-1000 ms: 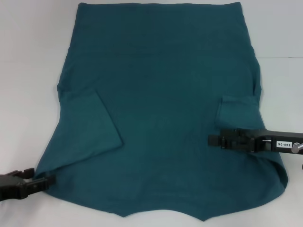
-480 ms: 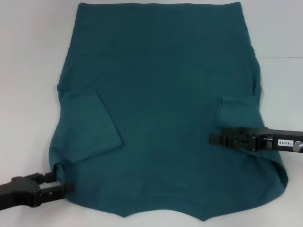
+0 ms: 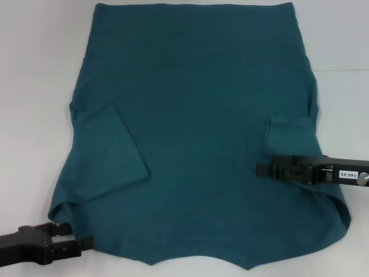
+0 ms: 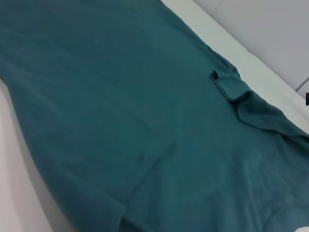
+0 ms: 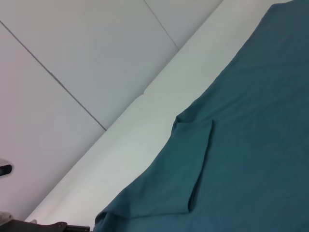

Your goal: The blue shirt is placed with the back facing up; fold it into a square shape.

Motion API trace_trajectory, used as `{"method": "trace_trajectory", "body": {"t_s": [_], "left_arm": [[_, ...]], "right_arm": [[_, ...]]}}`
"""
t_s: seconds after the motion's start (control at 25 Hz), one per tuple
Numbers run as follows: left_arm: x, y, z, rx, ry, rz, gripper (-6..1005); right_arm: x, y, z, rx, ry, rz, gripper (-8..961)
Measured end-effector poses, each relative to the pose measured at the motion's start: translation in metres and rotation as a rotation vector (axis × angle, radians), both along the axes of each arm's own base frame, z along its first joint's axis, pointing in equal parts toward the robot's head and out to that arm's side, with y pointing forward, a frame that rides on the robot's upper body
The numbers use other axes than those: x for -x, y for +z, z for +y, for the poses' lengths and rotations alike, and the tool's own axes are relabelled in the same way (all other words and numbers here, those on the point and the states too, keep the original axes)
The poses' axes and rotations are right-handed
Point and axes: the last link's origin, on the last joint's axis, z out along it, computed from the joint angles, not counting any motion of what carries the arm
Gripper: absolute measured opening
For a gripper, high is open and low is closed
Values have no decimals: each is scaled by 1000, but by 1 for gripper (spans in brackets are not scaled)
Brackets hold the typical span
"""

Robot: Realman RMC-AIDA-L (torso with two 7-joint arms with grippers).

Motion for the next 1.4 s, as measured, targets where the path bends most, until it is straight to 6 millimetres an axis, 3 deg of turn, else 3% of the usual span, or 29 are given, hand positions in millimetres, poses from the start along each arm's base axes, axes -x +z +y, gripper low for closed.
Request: {"method": "trace_trajectory", "body": {"t_s": [1.4], "left_arm": [[9,6,14,-61,78,52,842]], "right_arm": [[2,3,6,-18,1,-13,903]]}}
